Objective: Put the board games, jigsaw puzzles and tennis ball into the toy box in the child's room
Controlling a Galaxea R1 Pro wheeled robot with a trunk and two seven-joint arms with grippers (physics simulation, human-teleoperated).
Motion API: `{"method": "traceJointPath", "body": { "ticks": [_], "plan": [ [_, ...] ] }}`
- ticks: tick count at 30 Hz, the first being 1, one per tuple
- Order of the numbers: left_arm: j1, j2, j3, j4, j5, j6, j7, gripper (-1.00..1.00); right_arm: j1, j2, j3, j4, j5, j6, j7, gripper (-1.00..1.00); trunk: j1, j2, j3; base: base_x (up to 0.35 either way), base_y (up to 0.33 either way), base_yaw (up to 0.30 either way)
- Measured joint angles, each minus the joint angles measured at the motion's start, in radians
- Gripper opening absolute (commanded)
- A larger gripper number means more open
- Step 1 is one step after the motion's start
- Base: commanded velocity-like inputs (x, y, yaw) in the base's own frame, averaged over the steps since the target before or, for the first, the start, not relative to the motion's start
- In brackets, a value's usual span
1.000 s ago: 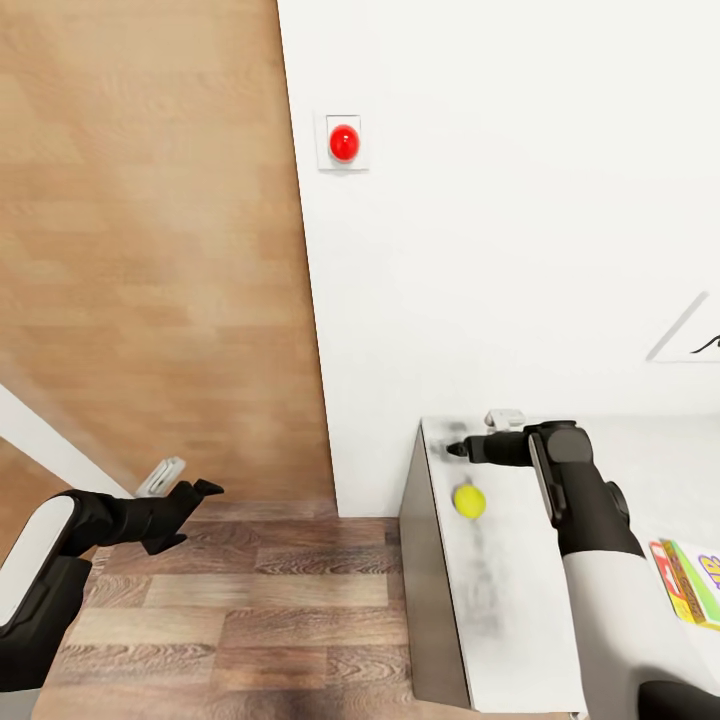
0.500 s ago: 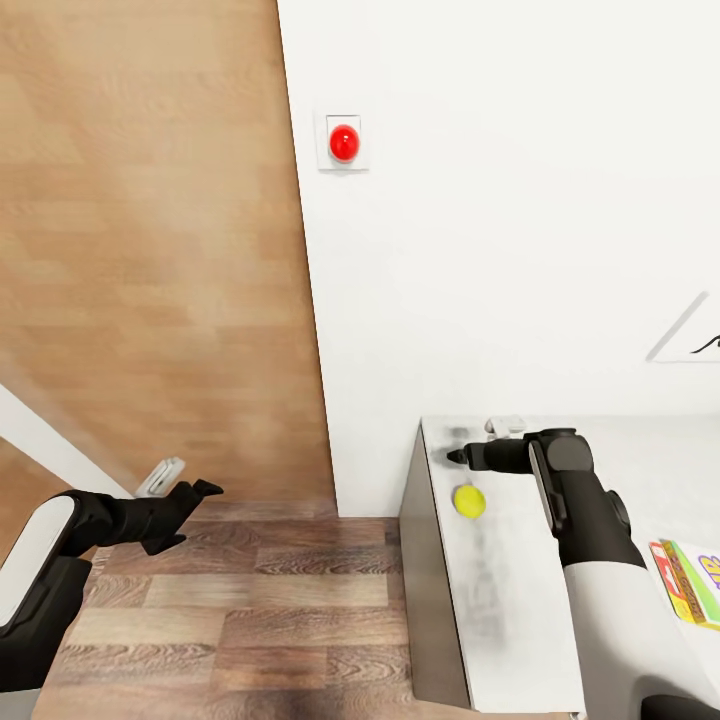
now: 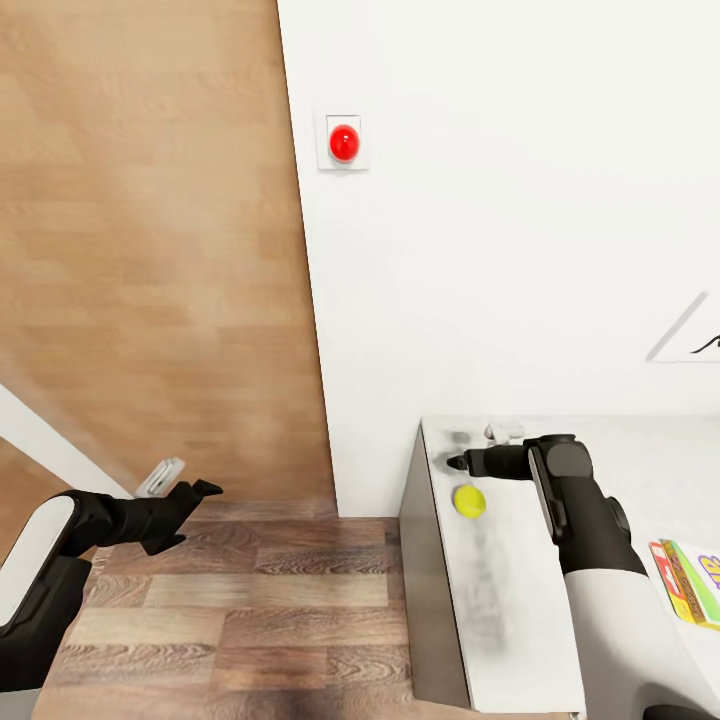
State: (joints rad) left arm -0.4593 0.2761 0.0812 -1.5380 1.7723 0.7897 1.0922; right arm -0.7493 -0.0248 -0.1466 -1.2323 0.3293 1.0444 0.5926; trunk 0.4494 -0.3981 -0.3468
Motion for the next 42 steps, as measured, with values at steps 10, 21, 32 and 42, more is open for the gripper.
{"method": "traceJointPath", "body": {
  "ticks": [10,21,32,42],
  "plan": [
    [0.0,0.0,0.0,0.0,0.001,0.0,0.0,1.0,0.017,0.0,0.0,-0.004,0.001,0.0,0.0,1.0,0.0,0.0,0.0,0.0,0.0,0.0],
    [0.0,0.001,0.001,0.0,0.001,0.0,0.0,1.0,0.032,-0.003,-0.001,-0.009,0.001,0.0,0.0,1.0,0.0,0.0,0.0,0.0,0.0,0.0],
    [0.0,0.001,0.002,0.0,0.001,0.0,0.0,1.0,0.054,-0.006,-0.001,-0.01,0.002,0.0,0.0,1.0,0.0,0.0,0.0,0.0,0.0,0.0],
    [0.0,0.001,0.002,0.0,0.001,0.0,0.0,1.0,0.068,-0.008,-0.002,-0.011,0.002,0.0,0.0,1.0,0.0,0.0,0.0,0.0,0.0,0.0]
  ]
}}
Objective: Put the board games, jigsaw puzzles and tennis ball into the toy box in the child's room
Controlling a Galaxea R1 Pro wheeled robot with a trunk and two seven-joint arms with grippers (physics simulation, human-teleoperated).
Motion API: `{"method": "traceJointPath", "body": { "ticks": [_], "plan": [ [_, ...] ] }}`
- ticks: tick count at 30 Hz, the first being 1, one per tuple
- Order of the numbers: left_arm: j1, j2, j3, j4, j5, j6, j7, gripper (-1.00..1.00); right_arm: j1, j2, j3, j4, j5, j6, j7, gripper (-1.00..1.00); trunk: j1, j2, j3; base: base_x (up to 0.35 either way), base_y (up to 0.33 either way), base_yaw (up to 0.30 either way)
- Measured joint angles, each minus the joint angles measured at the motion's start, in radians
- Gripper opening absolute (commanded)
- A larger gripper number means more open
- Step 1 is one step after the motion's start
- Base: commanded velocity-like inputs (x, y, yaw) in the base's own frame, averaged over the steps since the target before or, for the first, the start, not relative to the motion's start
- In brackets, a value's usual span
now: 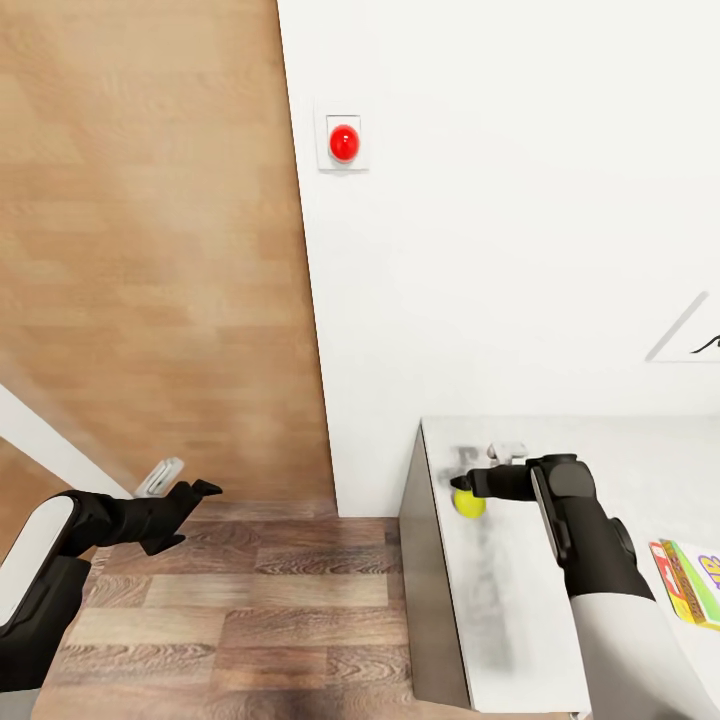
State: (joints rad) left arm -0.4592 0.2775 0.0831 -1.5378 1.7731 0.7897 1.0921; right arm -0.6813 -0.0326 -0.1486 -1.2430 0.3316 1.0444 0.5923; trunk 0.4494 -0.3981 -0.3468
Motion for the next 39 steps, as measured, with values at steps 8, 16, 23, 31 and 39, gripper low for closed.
{"method": "traceJointPath", "body": {
  "ticks": [8,16,23,31,39],
  "plan": [
    [0.0,0.0,0.001,0.0,0.0,0.0,0.0,1.0,0.006,-0.001,-0.001,0.0,0.001,0.0,0.0,1.0,0.0,0.0,0.0,0.0,0.0,0.0],
    [0.0,0.0,0.001,0.0,0.0,0.0,0.0,1.0,0.008,-0.002,-0.001,0.004,0.001,0.0,-0.001,1.0,0.0,0.0,0.0,0.0,0.0,0.0],
    [0.0,0.0,0.001,0.0,0.0,0.0,0.0,1.0,0.009,-0.002,-0.001,0.01,0.002,0.0,-0.001,1.0,0.0,0.0,0.0,0.0,0.0,0.0],
    [0.0,0.0,0.001,0.0,0.0,0.0,0.0,1.0,0.009,-0.003,-0.001,0.014,0.002,0.0,-0.001,1.0,0.0,0.0,0.0,0.0,0.0,0.0],
    [0.0,0.0,0.001,0.0,0.0,0.0,0.0,1.0,0.009,-0.002,-0.001,0.02,0.002,0.0,-0.008,1.0,0.0,0.0,0.0,0.0,0.0,0.0]
  ]
}}
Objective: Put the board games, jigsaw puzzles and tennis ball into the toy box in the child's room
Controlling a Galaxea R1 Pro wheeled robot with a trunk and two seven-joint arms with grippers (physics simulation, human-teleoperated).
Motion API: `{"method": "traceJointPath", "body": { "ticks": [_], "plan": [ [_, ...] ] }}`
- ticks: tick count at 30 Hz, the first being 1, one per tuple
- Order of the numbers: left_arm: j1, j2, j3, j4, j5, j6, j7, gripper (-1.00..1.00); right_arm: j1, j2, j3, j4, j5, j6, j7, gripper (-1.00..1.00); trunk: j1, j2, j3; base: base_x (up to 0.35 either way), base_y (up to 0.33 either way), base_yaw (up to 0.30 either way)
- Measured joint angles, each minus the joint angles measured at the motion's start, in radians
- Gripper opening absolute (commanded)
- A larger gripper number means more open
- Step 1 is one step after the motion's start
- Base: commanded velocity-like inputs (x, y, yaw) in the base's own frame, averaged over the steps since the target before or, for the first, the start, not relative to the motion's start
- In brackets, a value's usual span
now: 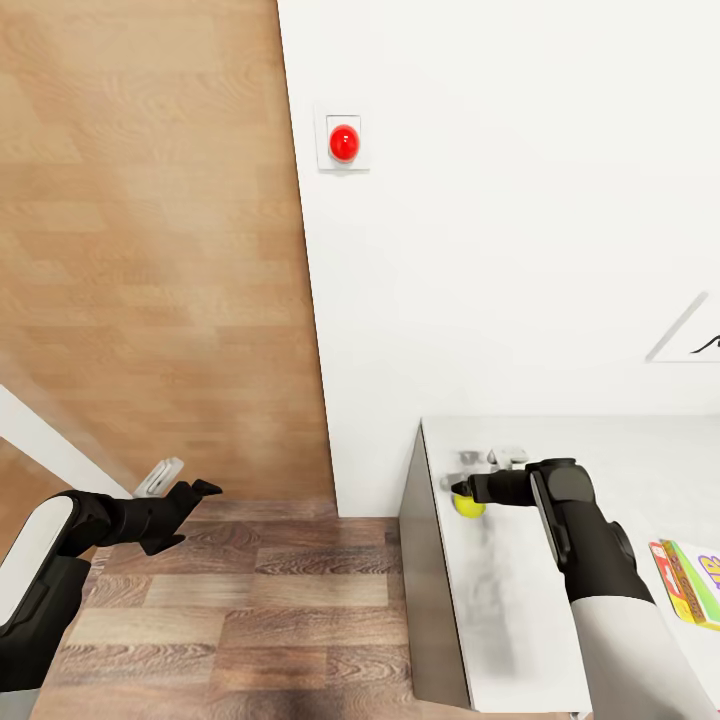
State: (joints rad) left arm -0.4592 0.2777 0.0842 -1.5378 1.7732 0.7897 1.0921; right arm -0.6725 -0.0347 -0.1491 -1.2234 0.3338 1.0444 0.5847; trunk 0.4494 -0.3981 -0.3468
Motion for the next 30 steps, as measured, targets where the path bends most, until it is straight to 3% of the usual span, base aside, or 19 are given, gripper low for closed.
{"method": "traceJointPath", "body": {
  "ticks": [30],
  "plan": [
    [0.0,0.0,0.001,0.0,0.0,0.0,0.0,1.0,-0.013,0.002,0.002,0.093,-0.002,0.0,-0.034,1.0,0.0,0.0,0.0,0.0,0.0,0.0]
  ]
}}
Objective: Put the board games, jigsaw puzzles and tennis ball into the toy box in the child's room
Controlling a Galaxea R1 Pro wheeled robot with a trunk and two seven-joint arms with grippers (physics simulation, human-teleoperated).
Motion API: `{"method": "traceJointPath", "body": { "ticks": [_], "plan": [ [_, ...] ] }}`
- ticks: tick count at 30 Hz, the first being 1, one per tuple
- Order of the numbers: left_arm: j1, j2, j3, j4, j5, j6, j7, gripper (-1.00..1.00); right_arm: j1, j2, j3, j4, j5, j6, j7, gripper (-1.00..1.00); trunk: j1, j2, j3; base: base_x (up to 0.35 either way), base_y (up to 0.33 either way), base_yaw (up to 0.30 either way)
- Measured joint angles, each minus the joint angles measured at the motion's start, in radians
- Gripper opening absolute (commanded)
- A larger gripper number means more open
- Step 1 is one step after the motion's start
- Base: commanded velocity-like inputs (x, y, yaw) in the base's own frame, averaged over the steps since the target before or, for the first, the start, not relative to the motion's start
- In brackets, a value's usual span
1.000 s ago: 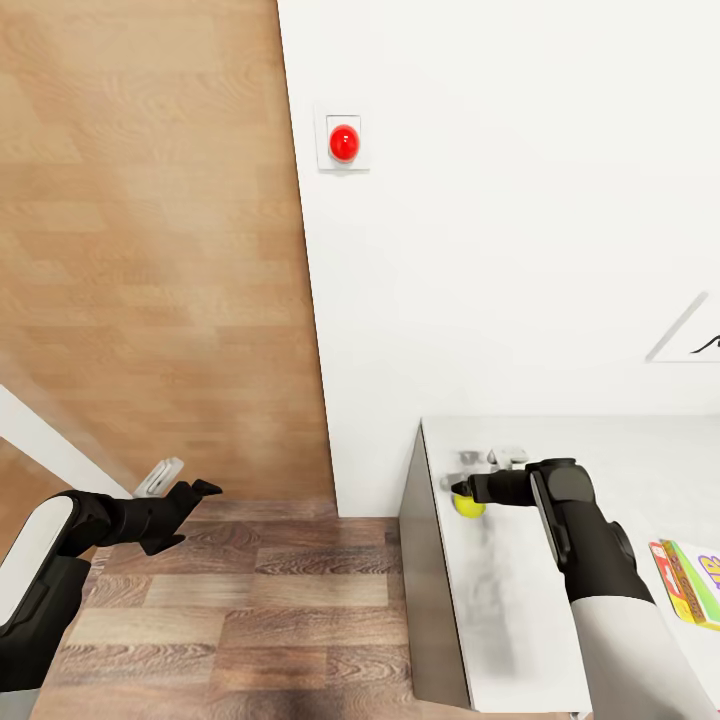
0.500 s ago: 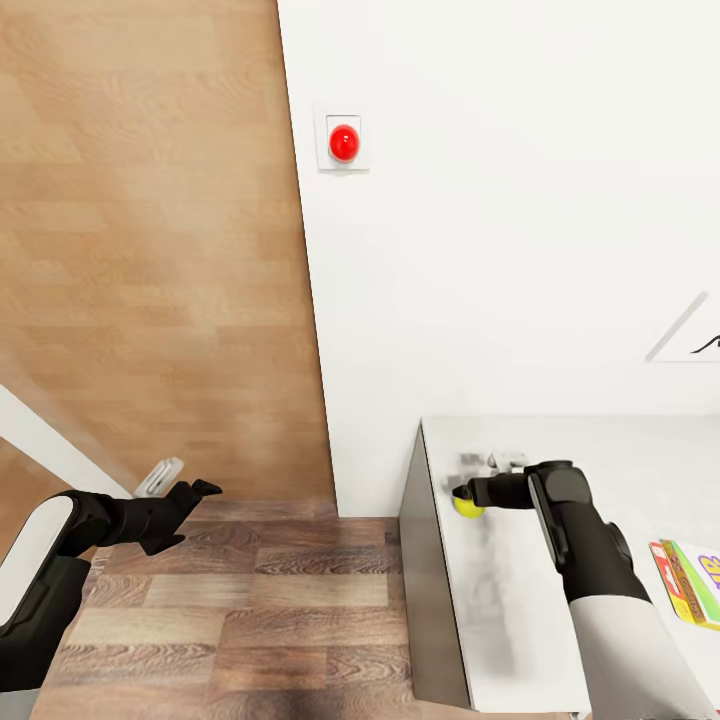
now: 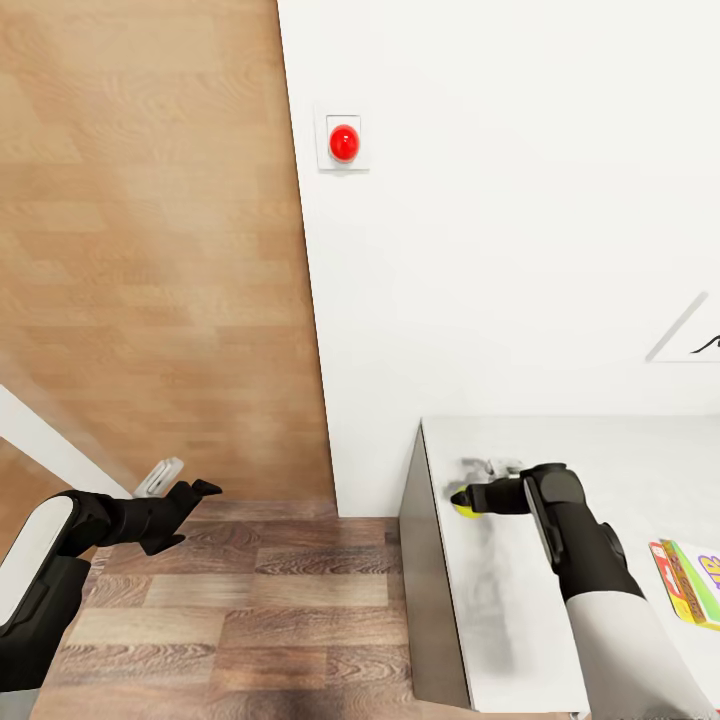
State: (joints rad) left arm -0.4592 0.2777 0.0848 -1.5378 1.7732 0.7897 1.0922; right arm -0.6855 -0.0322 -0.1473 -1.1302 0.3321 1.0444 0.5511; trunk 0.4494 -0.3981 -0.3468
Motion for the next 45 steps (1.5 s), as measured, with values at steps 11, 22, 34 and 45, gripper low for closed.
{"method": "traceJointPath", "body": {
  "ticks": [11,22,34,45],
  "plan": [
    [0.0,0.0,0.0,0.0,0.0,0.0,0.0,1.0,-0.002,0.001,0.001,0.014,0.001,0.0,0.0,1.0,0.0,0.0,0.0,0.0,0.0,0.0],
    [0.0,0.0,0.0,0.0,0.0,0.0,0.0,1.0,-0.003,0.001,0.001,0.017,0.0,0.0,-0.001,1.0,0.0,0.0,0.0,0.0,0.0,0.0],
    [0.0,0.0,0.0,0.0,0.0,0.0,0.0,1.0,-0.008,0.001,0.001,0.017,0.0,0.0,-0.001,1.0,0.0,0.0,0.0,0.0,0.0,0.0],
    [0.0,0.0,0.0,0.0,0.0,0.0,0.0,1.0,-0.01,0.001,0.001,0.017,0.0,0.0,-0.001,1.0,0.0,0.0,0.0,0.0,0.0,0.0]
  ]
}}
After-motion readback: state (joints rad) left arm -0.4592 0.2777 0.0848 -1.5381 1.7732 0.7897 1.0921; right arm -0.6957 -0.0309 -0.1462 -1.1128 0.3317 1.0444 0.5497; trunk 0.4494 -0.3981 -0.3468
